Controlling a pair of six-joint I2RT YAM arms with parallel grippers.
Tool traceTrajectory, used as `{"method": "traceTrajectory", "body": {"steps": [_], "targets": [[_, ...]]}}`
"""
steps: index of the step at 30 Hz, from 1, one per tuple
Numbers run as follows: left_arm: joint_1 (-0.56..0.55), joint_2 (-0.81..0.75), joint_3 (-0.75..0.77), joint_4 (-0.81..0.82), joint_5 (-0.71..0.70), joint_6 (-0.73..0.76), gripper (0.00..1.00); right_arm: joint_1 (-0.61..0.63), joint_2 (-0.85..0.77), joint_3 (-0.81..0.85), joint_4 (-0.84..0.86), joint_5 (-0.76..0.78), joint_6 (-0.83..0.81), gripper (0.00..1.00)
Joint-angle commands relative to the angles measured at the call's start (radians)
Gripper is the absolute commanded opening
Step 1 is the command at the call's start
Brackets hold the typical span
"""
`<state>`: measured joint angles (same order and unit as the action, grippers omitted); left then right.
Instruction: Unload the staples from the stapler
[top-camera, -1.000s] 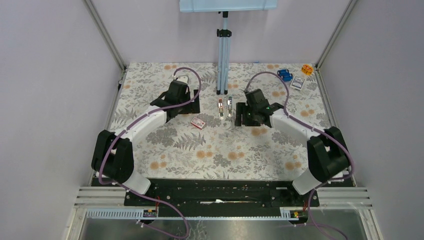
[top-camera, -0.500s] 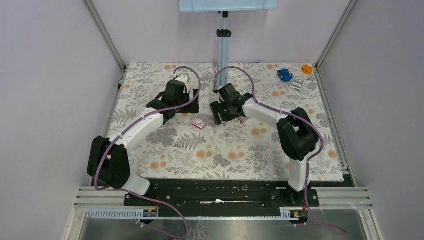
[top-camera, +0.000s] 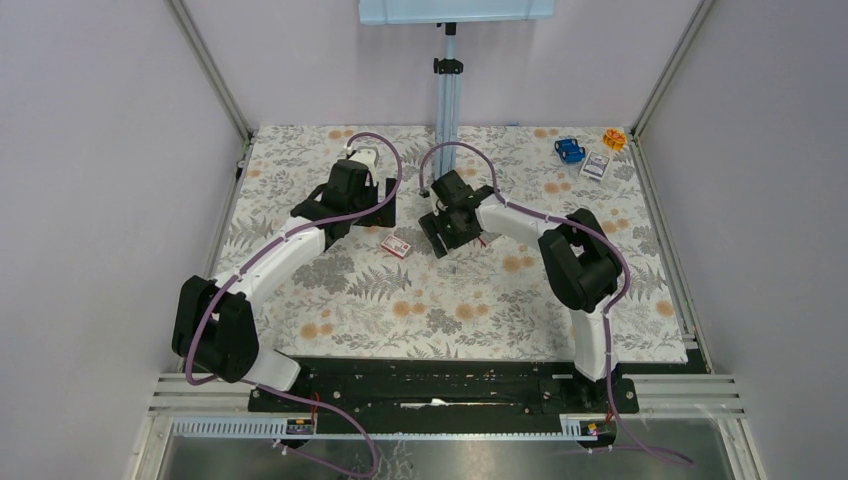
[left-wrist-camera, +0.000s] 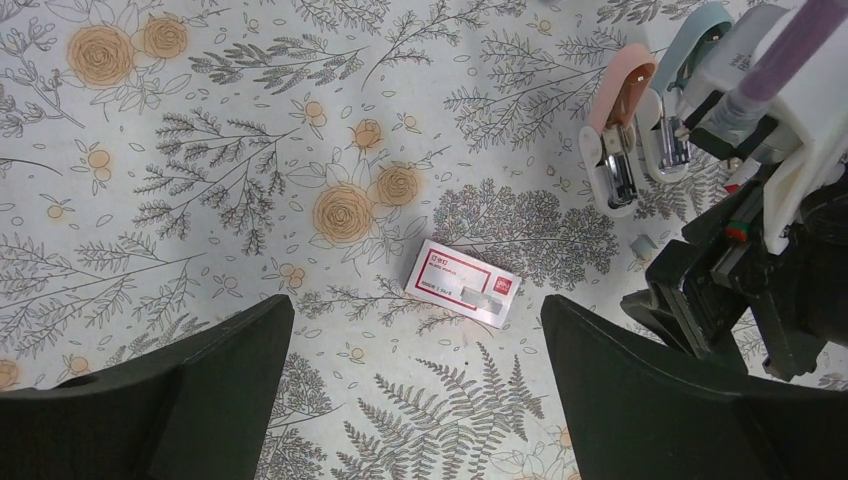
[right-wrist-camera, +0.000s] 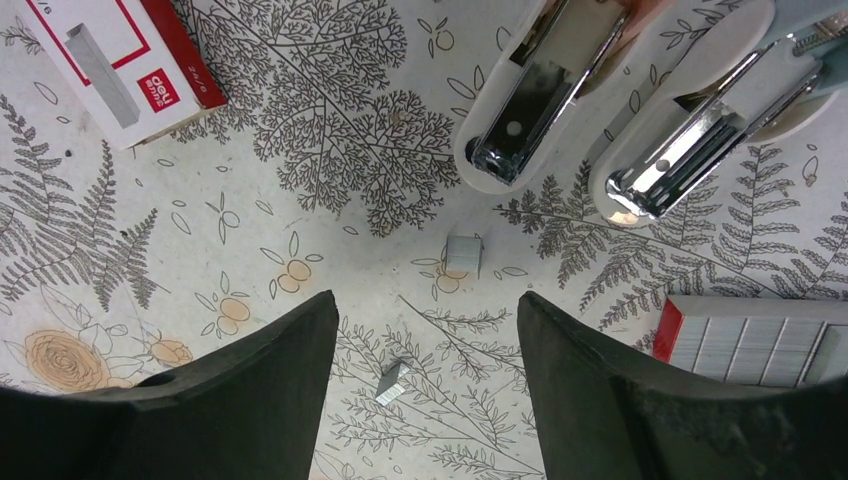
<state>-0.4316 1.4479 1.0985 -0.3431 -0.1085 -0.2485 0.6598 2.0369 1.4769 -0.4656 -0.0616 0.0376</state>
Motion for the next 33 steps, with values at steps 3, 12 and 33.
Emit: {"method": "traceTrajectory", "body": {"steps": [3,12,33], "targets": [[0.004,-0.008,0.021,0.028,-0.018,0.026,0.99,-0.003,0.042,0.052,-0.01,0.036,-0.029,0.73],[0.004,-0.015,0.014,0.038,-0.035,0.032,0.99,-0.003,0.076,0.047,0.01,0.11,-0.025,0.63],[0.004,-0.039,0.011,0.042,-0.068,0.04,0.99,0.024,0.107,0.071,-0.016,0.118,0.006,0.47]]}}
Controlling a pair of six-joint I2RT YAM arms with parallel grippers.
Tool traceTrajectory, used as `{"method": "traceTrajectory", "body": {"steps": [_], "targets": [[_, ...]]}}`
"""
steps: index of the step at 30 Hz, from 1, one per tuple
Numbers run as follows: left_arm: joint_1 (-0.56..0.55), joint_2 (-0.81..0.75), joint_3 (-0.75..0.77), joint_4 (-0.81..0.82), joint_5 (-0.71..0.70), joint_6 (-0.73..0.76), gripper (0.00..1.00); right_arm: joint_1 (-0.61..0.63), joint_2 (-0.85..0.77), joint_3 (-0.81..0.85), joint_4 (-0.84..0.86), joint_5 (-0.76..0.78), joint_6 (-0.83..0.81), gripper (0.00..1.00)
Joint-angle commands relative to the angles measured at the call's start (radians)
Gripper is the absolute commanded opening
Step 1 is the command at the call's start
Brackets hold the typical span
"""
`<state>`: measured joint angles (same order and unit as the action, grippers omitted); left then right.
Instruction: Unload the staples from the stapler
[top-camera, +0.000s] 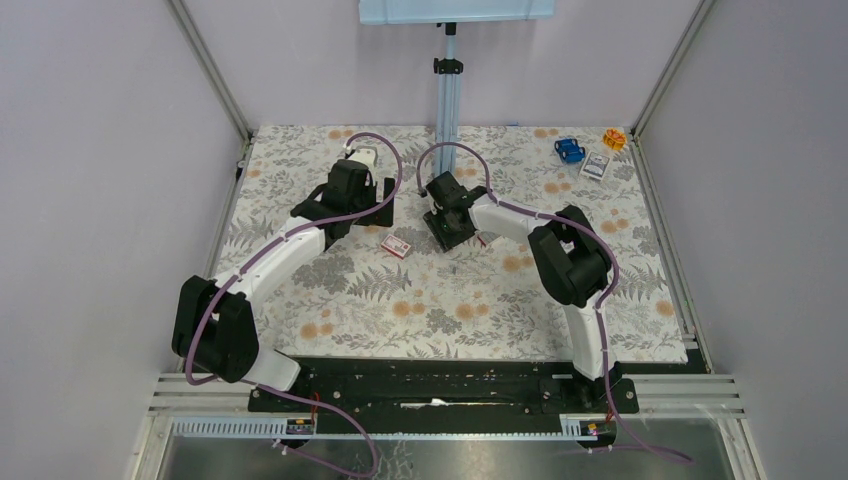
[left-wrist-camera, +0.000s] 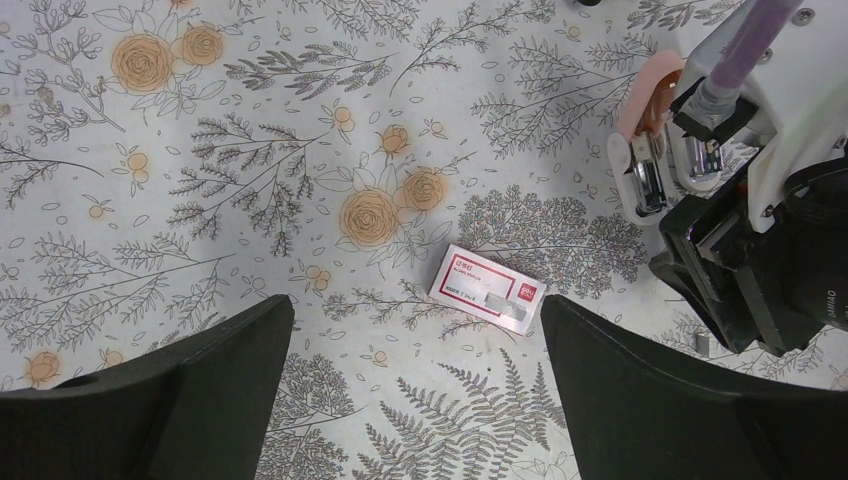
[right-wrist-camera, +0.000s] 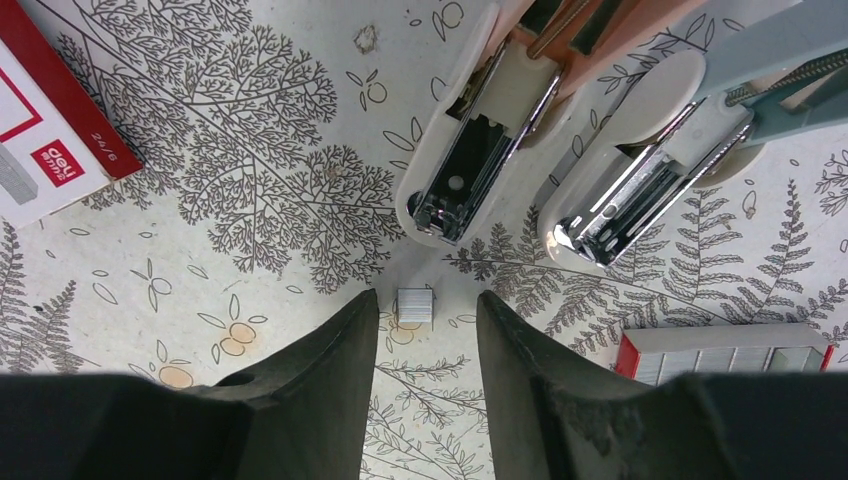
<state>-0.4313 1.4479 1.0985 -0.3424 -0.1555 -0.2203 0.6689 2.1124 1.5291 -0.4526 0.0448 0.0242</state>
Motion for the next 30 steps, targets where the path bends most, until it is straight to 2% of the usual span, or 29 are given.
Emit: {"method": "traceTrajectory", "body": {"steps": [1,12,23,30], "targets": [[0.003,-0.038,0.012,0.042,-0.018,0.012,0.99,0.016,0.03,0.016,-0.03,0.013,0.021,0.47],[0.005,-0.041,0.013,0.041,-0.014,0.012,0.99,0.022,0.02,0.009,-0.052,-0.033,0.007,0.43],[0.005,-0.042,0.013,0.039,-0.013,0.013,0.99,0.031,0.01,-0.014,-0.051,-0.017,0.011,0.38],[0.006,-0.036,0.013,0.04,-0.013,0.012,0.99,0.032,0.008,-0.015,-0.038,-0.007,0.016,0.3]]}}
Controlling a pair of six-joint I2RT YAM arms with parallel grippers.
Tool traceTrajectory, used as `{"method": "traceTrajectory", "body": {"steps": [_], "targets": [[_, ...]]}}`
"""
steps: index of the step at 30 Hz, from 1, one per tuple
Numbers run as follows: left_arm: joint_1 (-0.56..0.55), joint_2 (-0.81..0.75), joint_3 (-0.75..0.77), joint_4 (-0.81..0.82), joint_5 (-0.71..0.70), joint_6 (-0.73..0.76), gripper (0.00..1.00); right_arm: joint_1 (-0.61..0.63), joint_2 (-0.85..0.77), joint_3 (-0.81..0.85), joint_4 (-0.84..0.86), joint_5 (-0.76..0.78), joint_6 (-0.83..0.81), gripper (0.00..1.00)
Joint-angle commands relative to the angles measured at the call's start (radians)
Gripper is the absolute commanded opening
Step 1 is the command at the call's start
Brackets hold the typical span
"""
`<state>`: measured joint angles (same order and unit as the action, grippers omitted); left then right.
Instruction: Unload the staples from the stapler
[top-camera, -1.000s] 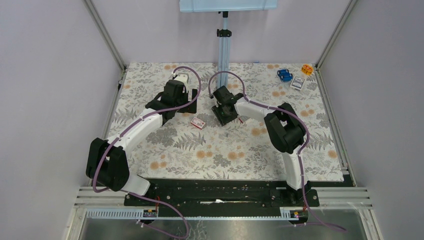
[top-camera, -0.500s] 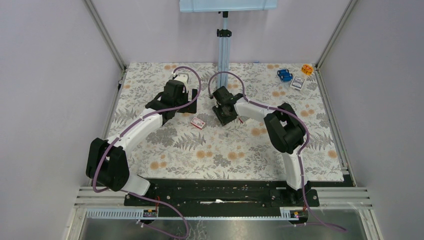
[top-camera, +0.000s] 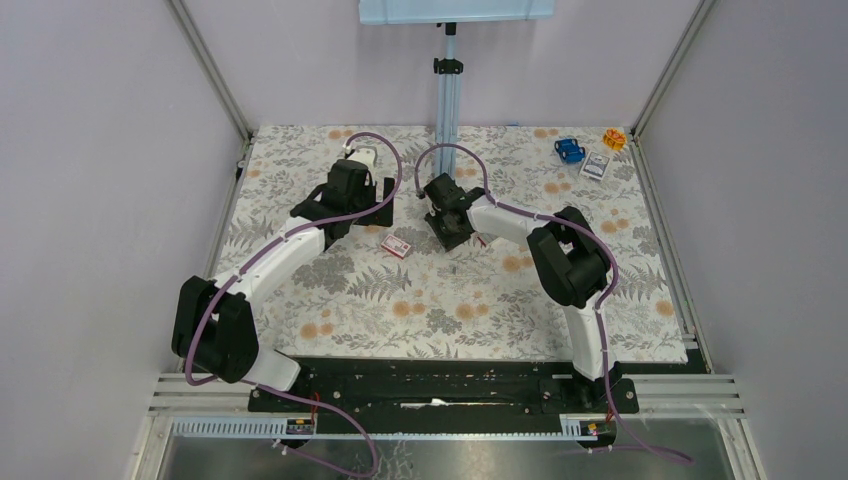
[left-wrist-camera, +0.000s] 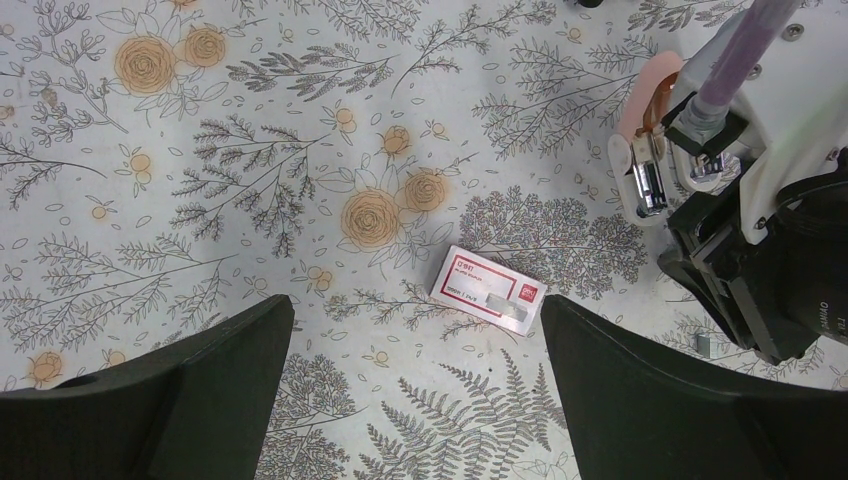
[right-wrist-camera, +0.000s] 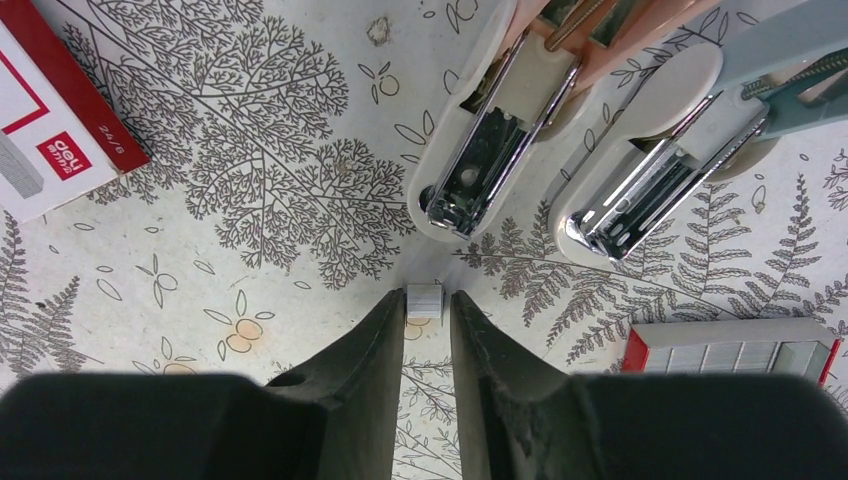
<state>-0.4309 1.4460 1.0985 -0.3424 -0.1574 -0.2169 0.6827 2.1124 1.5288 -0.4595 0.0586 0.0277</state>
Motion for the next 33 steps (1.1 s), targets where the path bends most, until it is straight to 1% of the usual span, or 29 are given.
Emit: {"method": "traceTrajectory", "body": {"steps": [1,6,14,19,22,27,33], "targets": [[0.006,-0.033,0.014,0.04,-0.011,0.008,0.99,0.018,0.007,-0.013,-0.031,-0.02,0.014,0.29],[0.007,-0.032,0.013,0.04,-0.009,0.008,0.99,0.018,-0.009,-0.018,-0.017,-0.018,0.023,0.26],[0.018,-0.039,0.01,0.05,0.007,0.001,0.99,0.014,-0.109,-0.071,0.057,0.001,0.058,0.25],[0.031,-0.063,-0.003,0.075,0.03,-0.008,0.99,-0.012,-0.162,-0.096,0.089,-0.011,0.092,0.24],[0.04,-0.078,-0.016,0.095,0.051,-0.015,0.99,-0.052,-0.205,-0.13,0.126,-0.069,0.13,0.23],[0.054,-0.103,-0.033,0.127,0.096,-0.022,0.99,-0.176,-0.271,-0.221,0.223,-0.286,0.247,0.22],[0.067,-0.16,-0.079,0.198,0.177,-0.022,0.99,-0.283,-0.363,-0.317,0.326,-0.471,0.354,0.24]]}}
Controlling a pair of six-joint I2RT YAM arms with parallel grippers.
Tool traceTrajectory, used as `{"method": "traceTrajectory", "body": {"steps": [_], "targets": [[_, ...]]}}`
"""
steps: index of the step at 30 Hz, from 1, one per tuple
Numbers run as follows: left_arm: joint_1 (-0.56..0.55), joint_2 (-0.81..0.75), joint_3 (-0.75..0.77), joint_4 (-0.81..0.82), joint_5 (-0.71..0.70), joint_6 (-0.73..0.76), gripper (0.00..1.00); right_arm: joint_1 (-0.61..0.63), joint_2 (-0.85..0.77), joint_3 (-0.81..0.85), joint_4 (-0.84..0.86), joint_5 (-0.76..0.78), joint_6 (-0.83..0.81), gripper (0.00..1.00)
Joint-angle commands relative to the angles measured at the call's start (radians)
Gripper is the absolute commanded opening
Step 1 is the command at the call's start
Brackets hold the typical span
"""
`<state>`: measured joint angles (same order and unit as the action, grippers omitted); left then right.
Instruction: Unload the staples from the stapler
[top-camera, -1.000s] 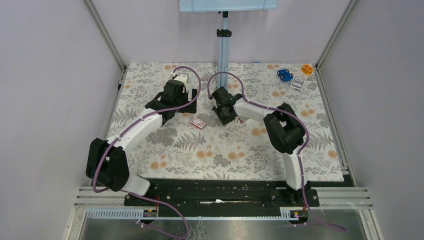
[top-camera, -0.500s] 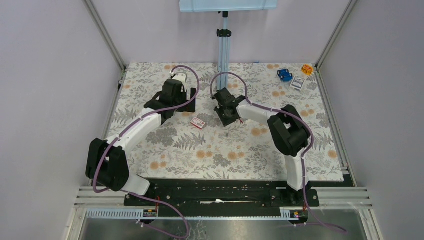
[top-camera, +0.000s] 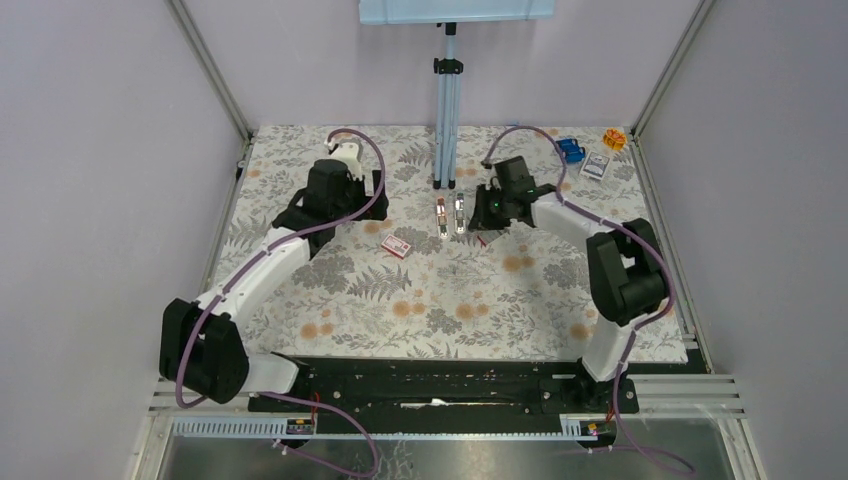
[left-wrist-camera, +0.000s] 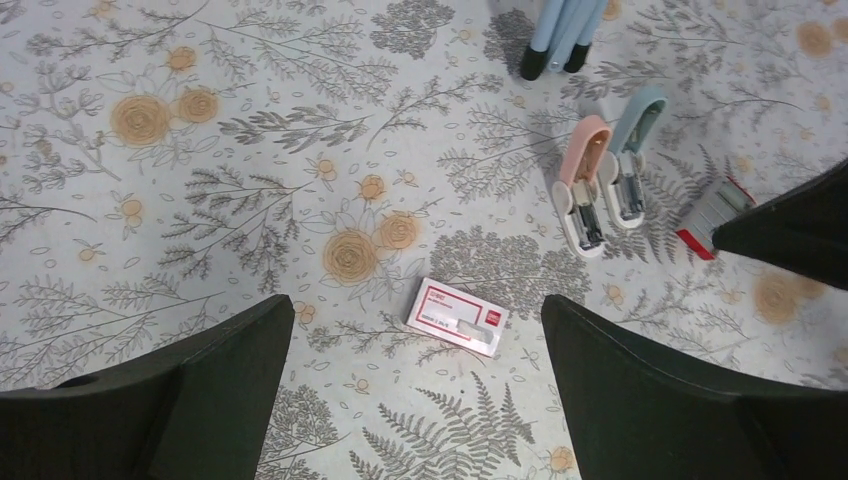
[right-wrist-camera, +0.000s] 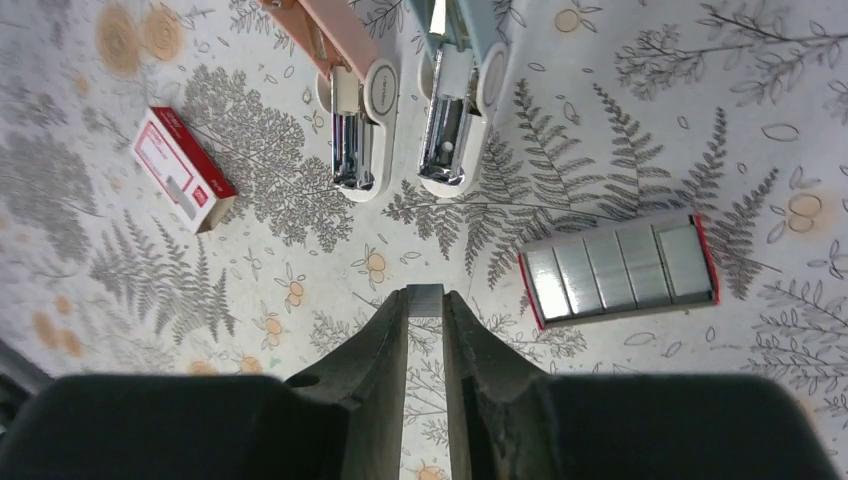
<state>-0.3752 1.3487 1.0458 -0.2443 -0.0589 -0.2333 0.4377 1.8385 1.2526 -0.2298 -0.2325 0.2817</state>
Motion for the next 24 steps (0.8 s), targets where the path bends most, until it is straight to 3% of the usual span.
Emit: {"method": "traceTrajectory", "body": {"steps": [1,10,17,24], "targets": [[0.014,-0.073,-0.035,0.113,0.1,-0.007,0.99,-0.053,-0.104,-0.052,0.12,-0.207,0.12,0.24],[0.032,-0.121,-0.07,0.21,0.307,-0.072,0.99,-0.134,-0.223,-0.131,0.355,-0.436,0.256,0.26],[0.033,-0.114,-0.037,0.281,0.467,-0.265,0.99,-0.139,-0.334,-0.131,0.356,-0.478,0.158,0.27],[0.033,-0.124,-0.069,0.523,0.648,-0.495,0.99,-0.139,-0.495,-0.197,0.482,-0.539,0.082,0.27]]}}
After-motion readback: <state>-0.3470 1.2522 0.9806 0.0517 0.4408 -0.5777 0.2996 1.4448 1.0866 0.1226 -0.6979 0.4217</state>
